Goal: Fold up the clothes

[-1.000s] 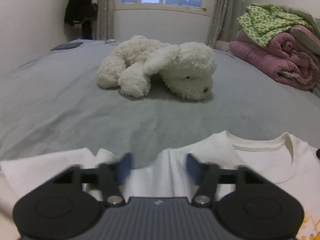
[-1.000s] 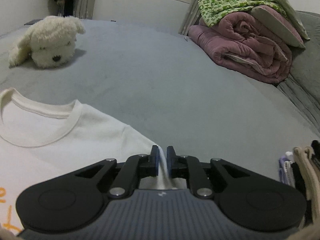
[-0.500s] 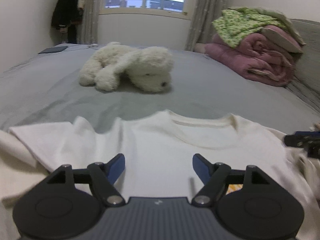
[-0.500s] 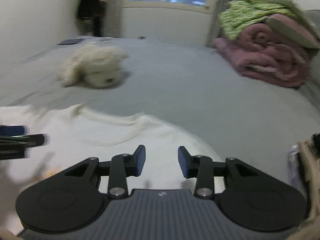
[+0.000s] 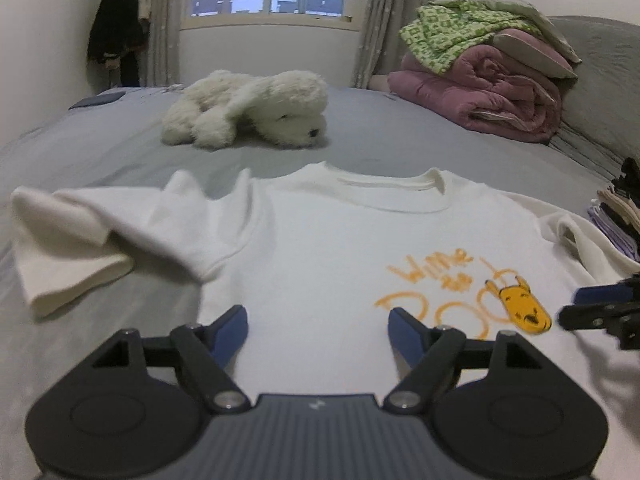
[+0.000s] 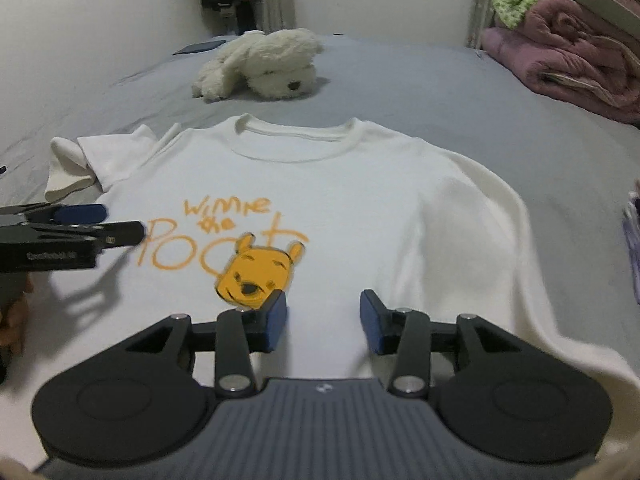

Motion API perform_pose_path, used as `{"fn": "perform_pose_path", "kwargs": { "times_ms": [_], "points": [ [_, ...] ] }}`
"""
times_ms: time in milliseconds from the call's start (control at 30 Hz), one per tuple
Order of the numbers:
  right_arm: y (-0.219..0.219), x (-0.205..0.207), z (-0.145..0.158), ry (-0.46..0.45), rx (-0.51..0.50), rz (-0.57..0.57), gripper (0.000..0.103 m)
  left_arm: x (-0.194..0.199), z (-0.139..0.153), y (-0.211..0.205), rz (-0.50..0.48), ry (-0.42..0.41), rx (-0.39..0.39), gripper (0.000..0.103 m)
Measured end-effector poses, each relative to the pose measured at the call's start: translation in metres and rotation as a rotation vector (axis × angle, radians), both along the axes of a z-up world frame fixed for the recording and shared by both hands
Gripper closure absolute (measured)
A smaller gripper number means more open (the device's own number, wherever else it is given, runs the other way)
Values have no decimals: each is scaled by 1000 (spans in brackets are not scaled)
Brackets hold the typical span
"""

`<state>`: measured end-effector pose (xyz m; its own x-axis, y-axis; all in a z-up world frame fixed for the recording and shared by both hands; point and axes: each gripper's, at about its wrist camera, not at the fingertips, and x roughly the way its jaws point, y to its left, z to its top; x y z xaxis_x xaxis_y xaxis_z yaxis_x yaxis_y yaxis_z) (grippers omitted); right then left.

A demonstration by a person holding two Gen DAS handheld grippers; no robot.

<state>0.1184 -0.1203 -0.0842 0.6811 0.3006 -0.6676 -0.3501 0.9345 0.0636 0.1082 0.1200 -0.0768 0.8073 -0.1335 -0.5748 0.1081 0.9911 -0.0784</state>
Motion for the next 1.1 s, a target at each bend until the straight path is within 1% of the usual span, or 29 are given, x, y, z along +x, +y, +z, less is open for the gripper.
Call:
{"fn": "perform_pose_path", "kwargs": {
  "times_ms": [33, 100, 133, 200, 267, 400, 500, 633, 767, 867, 900, 933, 967, 1100],
  "points": [
    [-3, -3, 1, 1, 1, 1, 61, -3, 0, 3, 8, 2, -2, 24],
    [-8, -9, 4, 10, -15, -20, 58, -8, 1, 1, 21, 14, 26, 24],
    [-11, -12, 3, 20, -24, -34, 58, -11, 1, 1, 27, 19, 40, 24],
    [-22, -21, 2, 34, 13, -39, 58, -16, 3, -1, 36, 38, 64, 24],
    [-31, -30, 4, 51, 56, -49, 58, -21, 7, -3, 48, 60, 61, 23],
    [-53, -48, 14, 51, 143, -81, 57, -29, 15, -2, 89, 89, -11, 22],
    [-73, -57, 27, 40, 170, -125, 57, -33, 21, -4, 85, 99, -52, 22],
    [-102, -64, 41, 12, 204, -198, 57, -33, 27, -9, 50, 110, -80, 23],
    [-120, -59, 42, 1, 167, -246, 58, -31, 34, -13, 28, 116, -111, 23],
    [-123, -52, 35, 12, 129, -259, 58, -27, 35, -17, 33, 133, -111, 23],
    [-125, -50, 33, 15, 116, -263, 60, -26, 35, -18, 37, 139, -115, 23],
    [-126, -47, 31, 19, 103, -267, 66, -25, 36, -19, 41, 145, -119, 23],
    [-127, -45, 29, 22, 91, -271, 69, -24, 36, -20, 44, 152, -131, 23],
    [-132, -36, 22, 33, 50, -329, 70, -21, 35, -25, 37, 172, -157, 23]
  ]
}}
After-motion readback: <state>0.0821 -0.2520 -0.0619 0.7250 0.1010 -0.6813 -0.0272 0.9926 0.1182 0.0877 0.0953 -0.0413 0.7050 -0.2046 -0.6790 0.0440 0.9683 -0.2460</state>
